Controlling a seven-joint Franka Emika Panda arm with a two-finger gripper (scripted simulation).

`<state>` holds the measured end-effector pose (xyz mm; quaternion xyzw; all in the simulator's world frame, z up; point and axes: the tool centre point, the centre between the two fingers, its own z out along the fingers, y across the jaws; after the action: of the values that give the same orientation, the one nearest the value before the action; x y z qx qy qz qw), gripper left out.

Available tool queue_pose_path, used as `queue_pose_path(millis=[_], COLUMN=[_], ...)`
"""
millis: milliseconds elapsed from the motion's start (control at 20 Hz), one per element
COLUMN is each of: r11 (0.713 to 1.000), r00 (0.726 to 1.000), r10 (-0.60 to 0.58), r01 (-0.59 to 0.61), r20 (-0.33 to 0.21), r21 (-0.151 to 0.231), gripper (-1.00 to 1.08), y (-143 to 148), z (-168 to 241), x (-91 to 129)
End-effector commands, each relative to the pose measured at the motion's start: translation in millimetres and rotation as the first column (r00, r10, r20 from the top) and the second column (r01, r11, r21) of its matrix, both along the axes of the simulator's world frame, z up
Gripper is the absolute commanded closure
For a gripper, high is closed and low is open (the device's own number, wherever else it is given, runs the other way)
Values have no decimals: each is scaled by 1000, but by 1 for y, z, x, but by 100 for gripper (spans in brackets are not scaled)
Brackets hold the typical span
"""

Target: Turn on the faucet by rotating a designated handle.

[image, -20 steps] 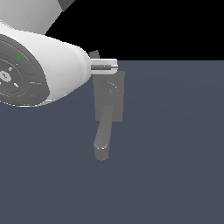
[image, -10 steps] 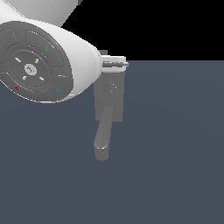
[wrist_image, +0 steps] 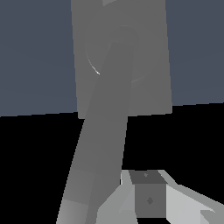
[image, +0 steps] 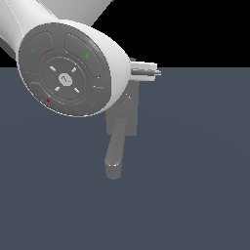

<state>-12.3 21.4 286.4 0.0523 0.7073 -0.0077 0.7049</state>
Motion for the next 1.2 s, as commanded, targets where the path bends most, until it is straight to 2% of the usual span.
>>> queue_pose_path(millis=[0,1050,1100,1150], r11=[1000,999,999,1000], r00=[1000,1000,1000,997], r10=[0,22,22,-23], r01=[0,-21,-21,23], r20=[9,2,2,75], r21=[7,-48,-48,4], gripper=[108,108,108,108], y=[-4,-77,-77,-71], z=[-1,-3,-3,-1], x=[1,5,5,11])
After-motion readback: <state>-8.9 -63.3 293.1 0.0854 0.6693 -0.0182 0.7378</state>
